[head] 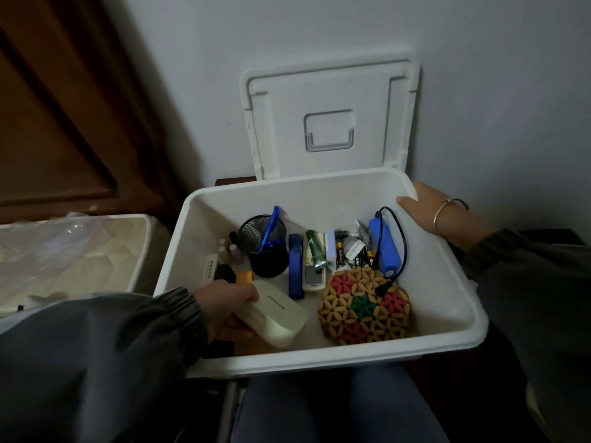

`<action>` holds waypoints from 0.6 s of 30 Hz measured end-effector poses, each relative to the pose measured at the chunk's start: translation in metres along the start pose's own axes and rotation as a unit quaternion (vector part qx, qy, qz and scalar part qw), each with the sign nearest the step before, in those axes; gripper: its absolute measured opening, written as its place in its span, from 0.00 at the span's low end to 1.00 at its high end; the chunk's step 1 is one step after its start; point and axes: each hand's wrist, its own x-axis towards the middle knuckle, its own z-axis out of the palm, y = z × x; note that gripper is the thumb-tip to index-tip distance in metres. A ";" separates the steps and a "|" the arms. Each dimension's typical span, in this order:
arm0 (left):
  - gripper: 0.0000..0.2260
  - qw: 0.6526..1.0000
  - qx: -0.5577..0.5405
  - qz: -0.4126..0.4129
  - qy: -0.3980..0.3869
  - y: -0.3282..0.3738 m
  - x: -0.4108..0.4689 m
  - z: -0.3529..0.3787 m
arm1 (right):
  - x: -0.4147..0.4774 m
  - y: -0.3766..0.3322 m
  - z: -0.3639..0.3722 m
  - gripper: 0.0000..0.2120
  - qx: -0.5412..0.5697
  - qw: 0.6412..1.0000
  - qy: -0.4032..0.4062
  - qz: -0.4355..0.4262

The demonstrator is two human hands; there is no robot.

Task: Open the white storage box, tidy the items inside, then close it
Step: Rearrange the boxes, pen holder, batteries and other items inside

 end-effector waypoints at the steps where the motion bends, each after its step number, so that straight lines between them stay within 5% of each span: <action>1: 0.16 1.000 0.012 -0.010 0.003 -0.002 0.002 0.003 | -0.001 0.000 0.000 0.22 -0.001 1.000 0.001 0.002; 11: 0.20 0.997 0.030 -0.068 -0.035 -0.006 0.012 0.018 | -0.002 0.001 0.000 0.18 0.015 1.000 0.006 -0.006; 18: 0.21 0.955 0.285 -0.048 -0.069 -0.005 0.017 0.008 | -0.003 0.001 0.000 0.17 0.011 1.000 0.015 -0.014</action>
